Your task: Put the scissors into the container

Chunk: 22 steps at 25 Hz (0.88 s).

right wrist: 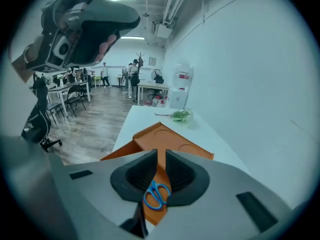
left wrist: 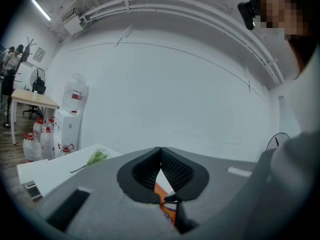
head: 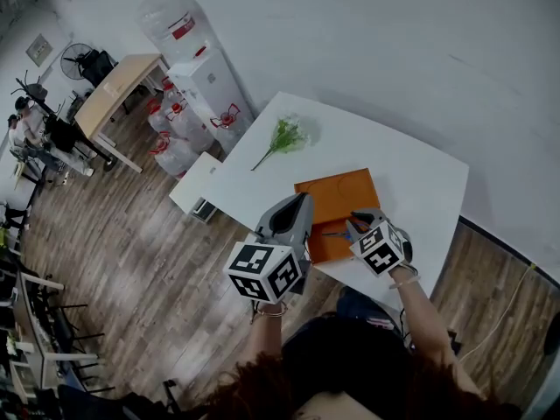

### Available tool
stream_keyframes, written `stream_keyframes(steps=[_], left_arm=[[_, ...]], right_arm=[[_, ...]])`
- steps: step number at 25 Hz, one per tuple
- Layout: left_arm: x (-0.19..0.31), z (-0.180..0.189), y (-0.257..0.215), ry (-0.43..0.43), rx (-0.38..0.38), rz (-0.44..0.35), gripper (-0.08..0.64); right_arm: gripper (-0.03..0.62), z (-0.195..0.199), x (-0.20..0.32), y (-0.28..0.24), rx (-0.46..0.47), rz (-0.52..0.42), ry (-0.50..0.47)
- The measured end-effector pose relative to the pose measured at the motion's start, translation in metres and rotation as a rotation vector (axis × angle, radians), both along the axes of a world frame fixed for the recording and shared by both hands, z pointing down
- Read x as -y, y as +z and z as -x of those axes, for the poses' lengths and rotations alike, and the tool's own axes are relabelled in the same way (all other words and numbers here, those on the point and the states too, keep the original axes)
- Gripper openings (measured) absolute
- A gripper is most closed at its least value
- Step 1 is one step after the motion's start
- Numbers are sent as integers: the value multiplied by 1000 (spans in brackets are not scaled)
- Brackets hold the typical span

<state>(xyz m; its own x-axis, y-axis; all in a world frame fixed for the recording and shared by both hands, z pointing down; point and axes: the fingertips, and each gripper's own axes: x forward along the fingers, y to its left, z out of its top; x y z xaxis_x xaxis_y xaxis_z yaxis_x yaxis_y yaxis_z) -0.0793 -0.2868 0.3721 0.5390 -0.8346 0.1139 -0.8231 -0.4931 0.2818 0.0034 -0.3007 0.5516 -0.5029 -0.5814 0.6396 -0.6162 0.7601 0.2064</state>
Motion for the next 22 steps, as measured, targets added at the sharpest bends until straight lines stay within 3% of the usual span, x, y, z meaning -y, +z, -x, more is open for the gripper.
stream_keyframes(steps=[14,22], left_arm=[[0,-2,-3,10,-7,-12,15],[-3,-5,-5,24,-14,-18,15]], right_arm=[[18,3,-4,-63,227,-92,114],[2,-5,-5,-92,304,-147,165]])
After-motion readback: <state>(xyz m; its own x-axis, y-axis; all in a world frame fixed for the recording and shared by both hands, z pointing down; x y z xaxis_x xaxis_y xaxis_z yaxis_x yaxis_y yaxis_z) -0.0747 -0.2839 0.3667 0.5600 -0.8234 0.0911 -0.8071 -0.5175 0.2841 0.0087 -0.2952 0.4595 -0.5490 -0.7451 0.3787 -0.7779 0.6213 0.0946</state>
